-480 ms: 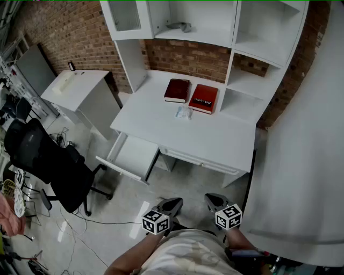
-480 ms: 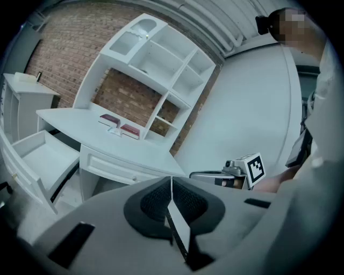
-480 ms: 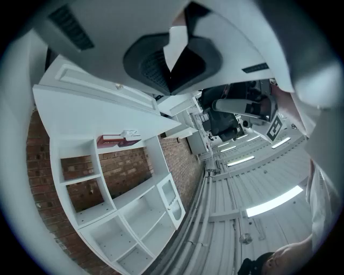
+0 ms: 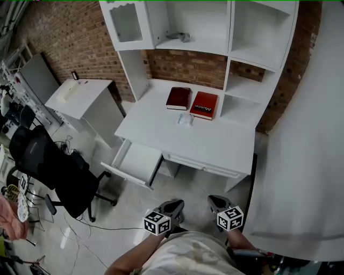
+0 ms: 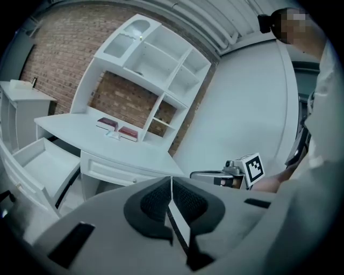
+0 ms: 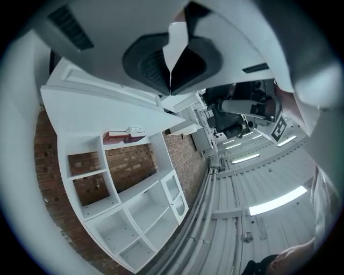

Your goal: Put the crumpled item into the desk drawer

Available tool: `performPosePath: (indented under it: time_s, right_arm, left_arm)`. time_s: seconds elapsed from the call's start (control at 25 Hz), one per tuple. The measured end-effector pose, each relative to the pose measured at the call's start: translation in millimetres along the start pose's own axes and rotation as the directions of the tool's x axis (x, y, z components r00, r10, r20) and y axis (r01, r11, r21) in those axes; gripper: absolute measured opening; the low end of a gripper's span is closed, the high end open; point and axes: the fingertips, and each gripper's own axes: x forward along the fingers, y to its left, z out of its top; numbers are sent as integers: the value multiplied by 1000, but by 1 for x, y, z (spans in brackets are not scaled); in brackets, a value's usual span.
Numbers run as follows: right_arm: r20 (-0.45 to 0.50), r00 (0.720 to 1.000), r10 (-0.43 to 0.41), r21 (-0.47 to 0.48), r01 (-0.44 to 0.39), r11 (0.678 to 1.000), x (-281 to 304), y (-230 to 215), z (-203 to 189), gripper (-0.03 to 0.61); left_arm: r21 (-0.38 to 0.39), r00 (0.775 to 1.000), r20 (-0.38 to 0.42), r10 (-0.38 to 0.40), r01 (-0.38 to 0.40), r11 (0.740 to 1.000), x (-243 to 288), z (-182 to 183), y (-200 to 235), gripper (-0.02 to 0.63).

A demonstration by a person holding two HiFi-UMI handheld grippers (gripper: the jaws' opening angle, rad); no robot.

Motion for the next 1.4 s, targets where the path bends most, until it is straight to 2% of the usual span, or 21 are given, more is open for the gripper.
performPosePath:
  time_s: [0.32, 0.68, 1.08, 1.4]
  right_arm:
    - [37, 998, -51, -17, 52, 998, -7, -7, 12, 25]
    - [47, 997, -59, -25, 61, 998, -11, -7, 13, 26]
    - [54, 995, -90, 28, 88, 996, -15, -21, 17, 28]
    - [47, 994, -102, 35, 100, 994, -8, -29, 24, 31]
  left_arm:
    - [11, 1000, 11, -2, 1, 1000, -4, 3, -2, 28]
    - [17, 1000, 21, -8, 8, 1000, -1, 6, -2, 28]
    - [35, 998, 5, -55, 54, 998, 20, 14, -3, 28]
    - [16, 998, -1, -57, 57, 998, 30, 19, 7, 28]
